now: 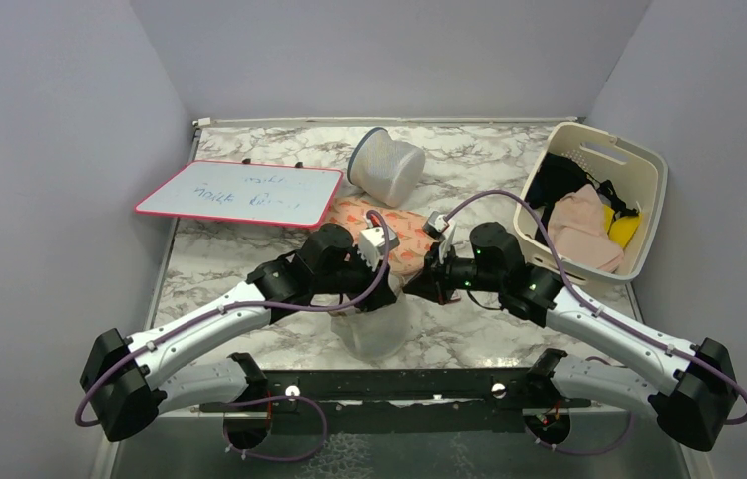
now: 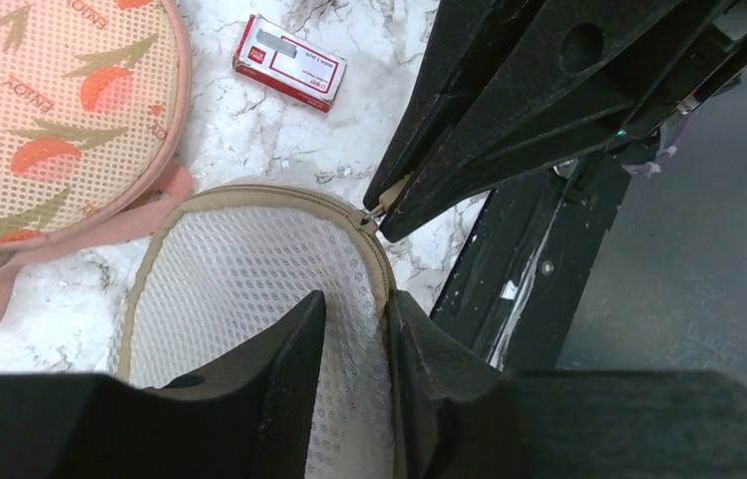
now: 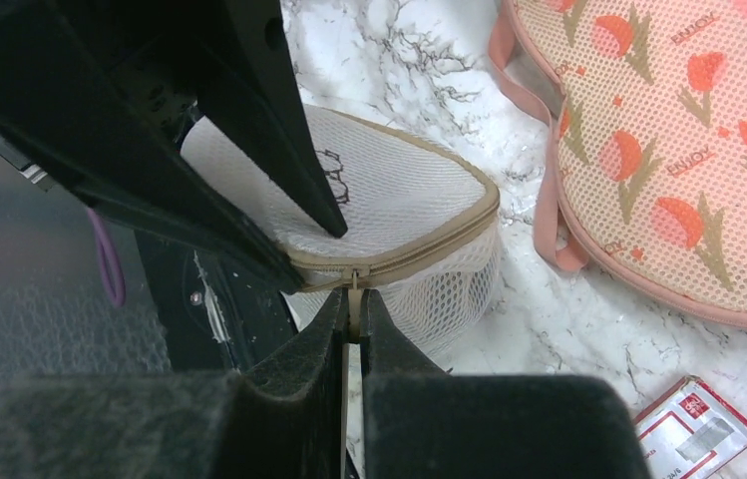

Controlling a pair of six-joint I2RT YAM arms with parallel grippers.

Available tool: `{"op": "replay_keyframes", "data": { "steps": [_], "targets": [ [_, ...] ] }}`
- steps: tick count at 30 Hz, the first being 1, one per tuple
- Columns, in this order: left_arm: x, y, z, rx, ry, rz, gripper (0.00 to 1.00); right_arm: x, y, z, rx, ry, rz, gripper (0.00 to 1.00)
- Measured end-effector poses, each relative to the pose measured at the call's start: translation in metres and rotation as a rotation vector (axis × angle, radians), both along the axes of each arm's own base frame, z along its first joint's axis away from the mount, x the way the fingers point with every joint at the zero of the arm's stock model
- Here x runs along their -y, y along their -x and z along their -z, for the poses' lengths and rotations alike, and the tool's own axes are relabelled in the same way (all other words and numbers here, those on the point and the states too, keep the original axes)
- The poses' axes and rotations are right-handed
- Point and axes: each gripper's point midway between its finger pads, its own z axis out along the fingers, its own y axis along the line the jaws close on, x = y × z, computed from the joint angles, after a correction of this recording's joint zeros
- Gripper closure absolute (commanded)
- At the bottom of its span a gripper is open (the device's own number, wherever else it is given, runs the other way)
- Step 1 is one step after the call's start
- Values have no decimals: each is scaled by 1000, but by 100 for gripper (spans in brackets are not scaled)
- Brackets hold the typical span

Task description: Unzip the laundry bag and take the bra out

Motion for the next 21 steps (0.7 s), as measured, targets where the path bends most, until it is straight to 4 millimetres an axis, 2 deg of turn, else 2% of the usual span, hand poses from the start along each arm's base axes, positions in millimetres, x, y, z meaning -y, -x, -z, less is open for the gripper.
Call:
{"op": "replay_keyframes", "data": {
  "steps": [1,3,12,18,21],
  "targets": [
    [0,0,1,-5,-2,-1,93,0,0,0,0,0,0,99],
    [1,-1,3,-7,-8,0,99,0,0,0,0,0,0,99],
    [2,-6,-4,68,-20,40,100,3,-3,7,-34,13,43,99],
    [-4,-4,-20,142,6,60,100,11,-15,21,-84,52,114,99],
    [-7,-4,-29,170,22,53,100,19,-26,21,-100,44,158,99]
  ]
}}
